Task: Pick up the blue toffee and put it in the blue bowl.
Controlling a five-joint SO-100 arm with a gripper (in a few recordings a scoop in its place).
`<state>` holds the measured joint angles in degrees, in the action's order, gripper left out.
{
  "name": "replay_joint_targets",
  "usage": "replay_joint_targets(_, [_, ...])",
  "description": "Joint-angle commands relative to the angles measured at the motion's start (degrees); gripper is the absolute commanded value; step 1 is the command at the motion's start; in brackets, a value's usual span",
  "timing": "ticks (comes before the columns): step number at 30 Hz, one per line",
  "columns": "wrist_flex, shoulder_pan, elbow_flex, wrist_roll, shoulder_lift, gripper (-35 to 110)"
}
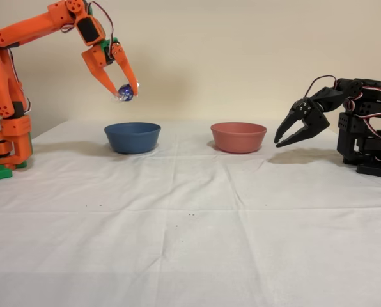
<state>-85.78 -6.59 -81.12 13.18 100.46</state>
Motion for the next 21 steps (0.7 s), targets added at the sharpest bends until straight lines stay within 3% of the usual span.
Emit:
replay_joint_targets(1, [-0.3,-7.3,3.3,0.3,2.7,10])
replay_joint_targets(21, [9.1,-29.6,0.0,-4.3,-10.8,10])
